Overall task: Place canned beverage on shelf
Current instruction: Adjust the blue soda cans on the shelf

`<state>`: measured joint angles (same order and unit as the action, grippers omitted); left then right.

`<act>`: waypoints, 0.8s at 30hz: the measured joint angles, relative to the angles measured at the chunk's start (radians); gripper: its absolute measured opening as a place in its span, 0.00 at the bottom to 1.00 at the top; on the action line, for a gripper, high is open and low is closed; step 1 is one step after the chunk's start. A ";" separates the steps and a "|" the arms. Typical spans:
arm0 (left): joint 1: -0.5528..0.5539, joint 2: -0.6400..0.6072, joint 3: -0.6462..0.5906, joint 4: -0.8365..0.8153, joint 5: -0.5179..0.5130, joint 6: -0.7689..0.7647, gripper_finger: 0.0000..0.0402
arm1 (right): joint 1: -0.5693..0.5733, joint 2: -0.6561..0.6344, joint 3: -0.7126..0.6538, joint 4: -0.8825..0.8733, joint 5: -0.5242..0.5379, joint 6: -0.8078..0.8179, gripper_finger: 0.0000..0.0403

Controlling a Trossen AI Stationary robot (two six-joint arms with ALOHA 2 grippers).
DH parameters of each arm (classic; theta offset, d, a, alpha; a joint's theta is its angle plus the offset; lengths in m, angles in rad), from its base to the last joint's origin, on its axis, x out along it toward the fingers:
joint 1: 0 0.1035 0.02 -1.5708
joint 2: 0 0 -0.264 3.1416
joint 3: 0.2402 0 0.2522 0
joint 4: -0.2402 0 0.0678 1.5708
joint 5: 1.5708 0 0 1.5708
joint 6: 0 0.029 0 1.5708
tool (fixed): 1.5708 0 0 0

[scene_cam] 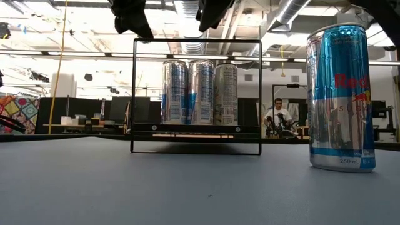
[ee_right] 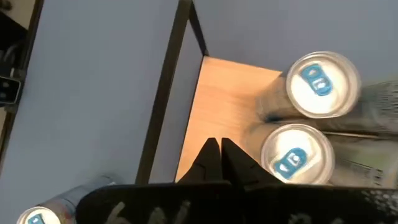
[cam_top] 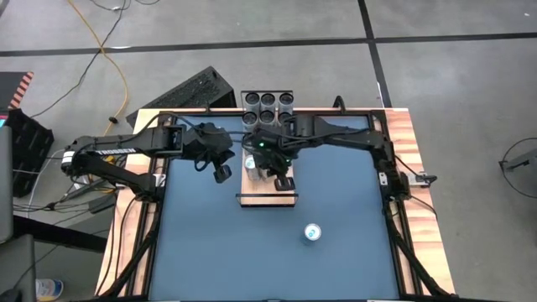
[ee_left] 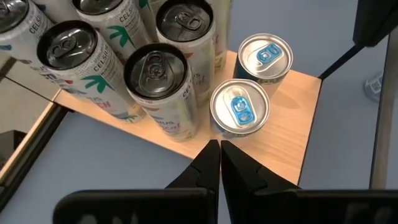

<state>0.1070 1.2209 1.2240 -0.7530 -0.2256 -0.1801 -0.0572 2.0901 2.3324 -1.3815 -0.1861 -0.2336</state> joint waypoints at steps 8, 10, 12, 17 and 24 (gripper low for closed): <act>0.000 0.000 0.000 0.000 -0.023 0.022 0.00 | -0.014 0.044 -0.002 -0.034 0.004 -0.035 0.00; 0.000 0.000 0.000 0.002 -0.023 0.022 0.00 | -0.012 0.053 0.000 -0.034 0.012 -0.037 0.00; 0.000 0.000 0.000 0.001 -0.023 0.021 0.00 | -0.010 0.055 -0.001 -0.053 0.021 -0.037 0.00; 0.000 0.000 0.000 -0.002 -0.023 0.008 0.00 | -0.010 0.050 -0.001 -0.064 0.112 -0.040 0.00; 0.000 0.001 0.014 0.003 0.016 0.002 0.00 | -0.007 -0.022 -0.001 -0.030 0.227 -0.085 0.00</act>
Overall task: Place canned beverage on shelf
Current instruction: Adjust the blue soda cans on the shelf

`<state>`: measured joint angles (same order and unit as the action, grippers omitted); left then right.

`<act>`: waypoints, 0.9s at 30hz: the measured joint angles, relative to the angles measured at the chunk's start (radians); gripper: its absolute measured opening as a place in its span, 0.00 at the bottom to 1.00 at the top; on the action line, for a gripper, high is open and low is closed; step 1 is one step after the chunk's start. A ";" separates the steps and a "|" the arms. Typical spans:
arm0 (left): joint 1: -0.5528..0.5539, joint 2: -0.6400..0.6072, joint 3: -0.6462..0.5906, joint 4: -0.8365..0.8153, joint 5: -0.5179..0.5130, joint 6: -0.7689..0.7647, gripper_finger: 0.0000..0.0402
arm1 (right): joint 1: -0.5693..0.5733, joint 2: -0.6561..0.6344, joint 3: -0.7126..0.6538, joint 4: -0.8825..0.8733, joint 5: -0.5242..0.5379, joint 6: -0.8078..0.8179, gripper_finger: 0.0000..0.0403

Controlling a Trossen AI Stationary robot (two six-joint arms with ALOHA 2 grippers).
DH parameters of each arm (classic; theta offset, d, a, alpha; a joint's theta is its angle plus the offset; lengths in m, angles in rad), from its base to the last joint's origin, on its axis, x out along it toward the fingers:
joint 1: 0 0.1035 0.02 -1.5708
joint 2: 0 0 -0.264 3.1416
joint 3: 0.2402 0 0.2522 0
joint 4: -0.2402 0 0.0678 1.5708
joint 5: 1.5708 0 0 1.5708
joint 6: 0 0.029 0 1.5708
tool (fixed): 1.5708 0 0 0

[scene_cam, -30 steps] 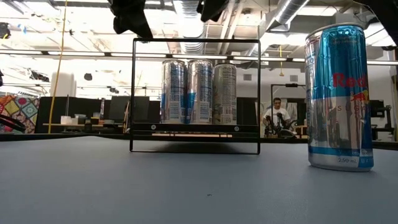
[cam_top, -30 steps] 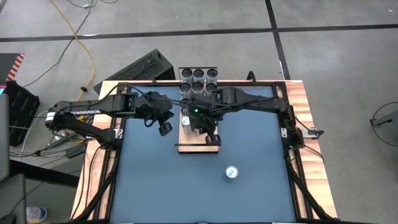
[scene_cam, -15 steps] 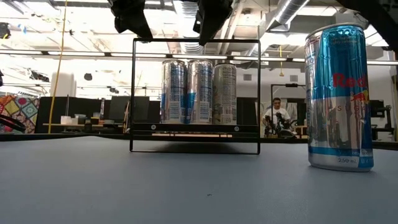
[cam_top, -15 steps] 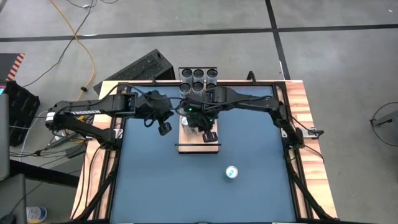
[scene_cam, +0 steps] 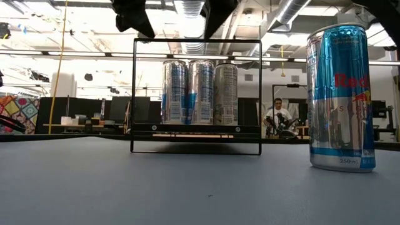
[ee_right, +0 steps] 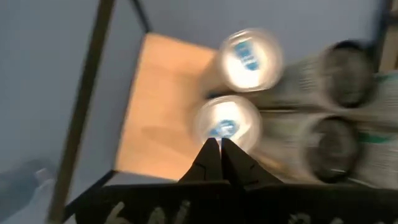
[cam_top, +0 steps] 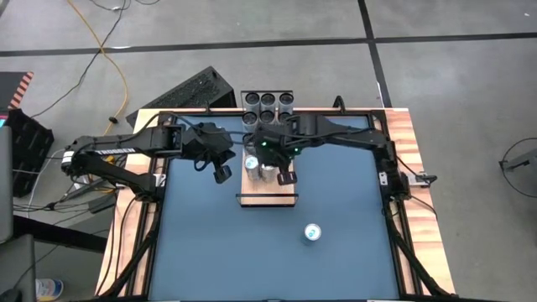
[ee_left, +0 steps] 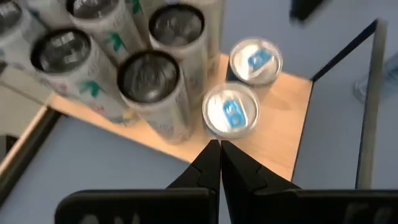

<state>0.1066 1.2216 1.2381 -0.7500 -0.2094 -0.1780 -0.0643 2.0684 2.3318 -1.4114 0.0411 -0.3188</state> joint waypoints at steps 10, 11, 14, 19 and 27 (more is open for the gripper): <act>0.000 -0.030 -0.002 -0.037 -0.101 -0.089 0.00 | -0.032 -0.154 0.003 0.086 0.019 0.024 0.00; 0.000 -0.041 -0.002 -0.031 -0.102 -0.091 0.00 | -0.037 -0.153 -0.006 0.073 -0.007 0.037 0.00; 0.000 -0.092 -0.001 -0.003 -0.116 -0.104 0.00 | -0.032 -0.168 -0.122 0.142 -0.047 0.045 0.00; 0.000 -0.174 -0.001 0.004 -0.178 -0.116 0.00 | 0.009 -0.329 -0.505 0.471 -0.046 0.108 0.00; 0.000 -0.224 -0.001 0.016 -0.196 -0.132 0.00 | 0.017 -0.482 -0.759 0.770 0.002 0.167 0.00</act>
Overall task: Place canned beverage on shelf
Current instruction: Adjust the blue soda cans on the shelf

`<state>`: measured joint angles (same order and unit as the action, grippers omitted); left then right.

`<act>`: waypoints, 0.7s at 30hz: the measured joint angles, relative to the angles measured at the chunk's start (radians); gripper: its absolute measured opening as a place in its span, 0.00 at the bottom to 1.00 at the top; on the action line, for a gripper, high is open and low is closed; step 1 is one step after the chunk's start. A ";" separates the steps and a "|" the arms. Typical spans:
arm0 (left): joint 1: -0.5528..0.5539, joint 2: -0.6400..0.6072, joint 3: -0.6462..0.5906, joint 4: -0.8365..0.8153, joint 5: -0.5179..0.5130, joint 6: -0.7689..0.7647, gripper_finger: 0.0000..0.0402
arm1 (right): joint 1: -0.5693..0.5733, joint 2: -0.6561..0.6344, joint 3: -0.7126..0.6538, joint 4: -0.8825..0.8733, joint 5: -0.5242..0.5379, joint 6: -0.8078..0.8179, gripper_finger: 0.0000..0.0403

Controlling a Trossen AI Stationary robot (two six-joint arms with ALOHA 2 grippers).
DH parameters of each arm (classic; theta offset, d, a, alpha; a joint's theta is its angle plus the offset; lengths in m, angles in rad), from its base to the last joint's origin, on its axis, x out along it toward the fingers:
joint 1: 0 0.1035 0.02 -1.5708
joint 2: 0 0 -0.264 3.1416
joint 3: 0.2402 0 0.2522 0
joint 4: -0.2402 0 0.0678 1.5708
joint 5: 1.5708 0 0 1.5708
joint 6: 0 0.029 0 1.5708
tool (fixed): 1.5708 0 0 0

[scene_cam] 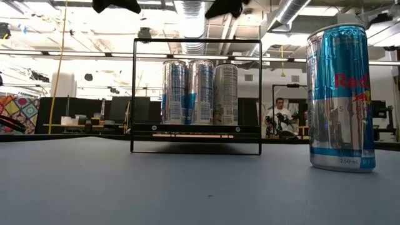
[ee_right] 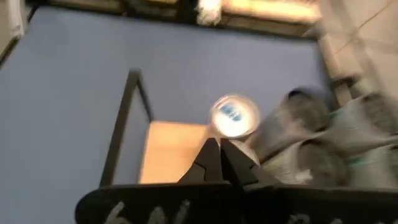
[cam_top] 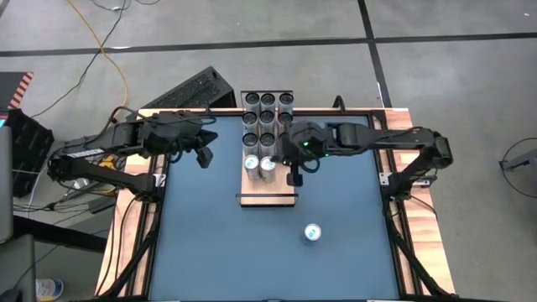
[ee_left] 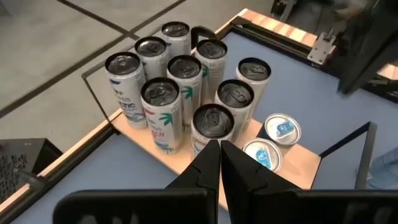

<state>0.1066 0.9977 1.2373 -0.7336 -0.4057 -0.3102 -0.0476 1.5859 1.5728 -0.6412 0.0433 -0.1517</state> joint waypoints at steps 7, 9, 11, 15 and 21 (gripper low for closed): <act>0.000 0.012 0.000 -0.003 -0.001 -0.002 0.00 | -0.005 0.030 -0.069 0.076 -0.121 0.047 0.00; 0.000 0.018 0.000 -0.003 -0.001 -0.001 0.00 | -0.006 0.049 -0.064 0.108 -0.156 0.056 0.00; 0.000 0.018 0.000 -0.008 -0.001 -0.001 0.00 | -0.005 0.056 -0.067 0.100 -0.187 0.068 0.00; 0.000 0.018 0.000 -0.021 -0.002 -0.001 0.00 | -0.006 0.072 -0.065 0.095 -0.199 0.069 0.00; 0.000 0.018 0.000 -0.020 -0.002 0.013 0.00 | -0.008 0.097 -0.065 0.050 -0.196 0.052 0.00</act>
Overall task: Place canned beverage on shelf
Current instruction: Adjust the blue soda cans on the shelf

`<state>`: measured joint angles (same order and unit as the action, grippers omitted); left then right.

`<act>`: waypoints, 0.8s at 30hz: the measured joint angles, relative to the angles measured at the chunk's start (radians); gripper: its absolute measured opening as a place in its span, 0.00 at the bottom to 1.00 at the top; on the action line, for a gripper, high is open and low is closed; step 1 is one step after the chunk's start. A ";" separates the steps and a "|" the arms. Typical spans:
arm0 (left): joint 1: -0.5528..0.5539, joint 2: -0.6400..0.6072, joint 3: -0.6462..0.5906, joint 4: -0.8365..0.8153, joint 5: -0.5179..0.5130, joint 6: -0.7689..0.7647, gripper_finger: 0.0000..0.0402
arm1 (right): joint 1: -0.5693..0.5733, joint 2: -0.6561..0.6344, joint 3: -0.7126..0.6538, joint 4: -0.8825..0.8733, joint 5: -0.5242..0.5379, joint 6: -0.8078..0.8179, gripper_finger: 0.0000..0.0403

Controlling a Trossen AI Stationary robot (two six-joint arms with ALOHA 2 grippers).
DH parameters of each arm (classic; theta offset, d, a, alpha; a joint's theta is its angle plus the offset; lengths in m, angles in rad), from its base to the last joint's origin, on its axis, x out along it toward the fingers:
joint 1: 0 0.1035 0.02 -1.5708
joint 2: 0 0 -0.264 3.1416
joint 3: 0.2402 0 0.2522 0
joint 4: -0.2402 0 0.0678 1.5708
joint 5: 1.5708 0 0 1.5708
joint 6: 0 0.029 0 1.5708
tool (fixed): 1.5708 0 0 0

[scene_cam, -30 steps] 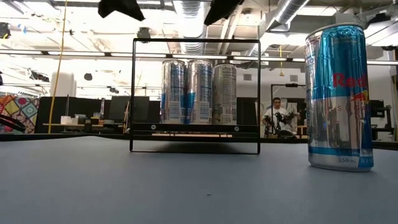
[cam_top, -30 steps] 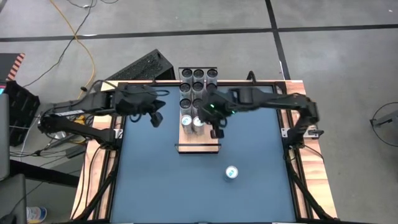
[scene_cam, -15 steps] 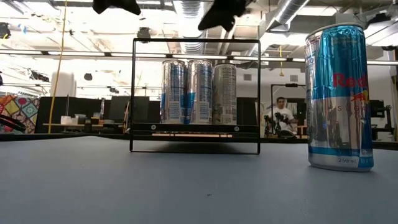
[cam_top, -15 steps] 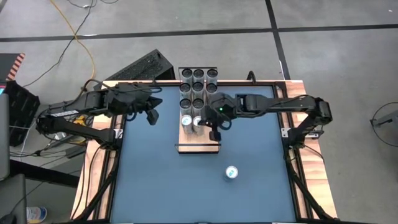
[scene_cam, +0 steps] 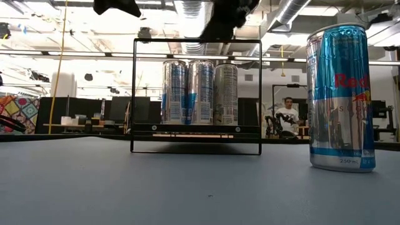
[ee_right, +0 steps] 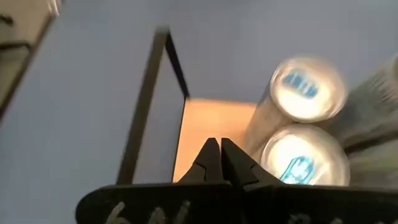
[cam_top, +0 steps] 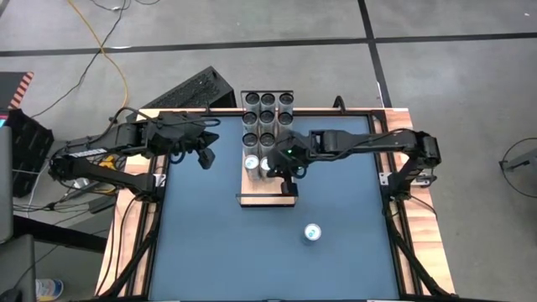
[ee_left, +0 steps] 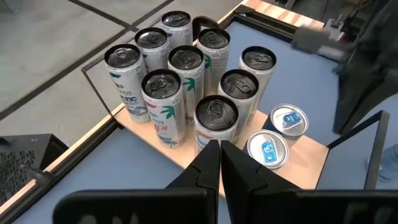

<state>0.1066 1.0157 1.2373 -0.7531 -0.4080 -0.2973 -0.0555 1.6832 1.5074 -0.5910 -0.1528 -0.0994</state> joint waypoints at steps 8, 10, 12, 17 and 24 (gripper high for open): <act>0.000 0.000 0.000 0.000 0.000 -0.001 0.00 | 0.000 0.024 -0.002 -0.010 -0.007 -0.007 0.00; 0.000 0.000 0.000 0.000 0.000 -0.001 0.00 | -0.006 0.023 -0.001 -0.001 -0.007 -0.013 0.00; 0.000 0.000 0.000 0.000 0.000 -0.001 0.00 | -0.014 0.022 -0.001 -0.015 -0.007 -0.014 0.00; 0.000 0.000 0.000 0.000 0.000 -0.002 0.00 | -0.028 0.042 -0.001 -0.040 -0.004 -0.022 0.00; 0.000 0.000 0.000 0.000 0.000 -0.001 0.00 | -0.031 0.040 -0.001 -0.037 0.023 -0.035 0.00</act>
<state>0.1066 1.0161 1.2369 -0.7536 -0.4080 -0.2985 -0.0868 1.7236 1.5066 -0.6279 -0.1299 -0.1341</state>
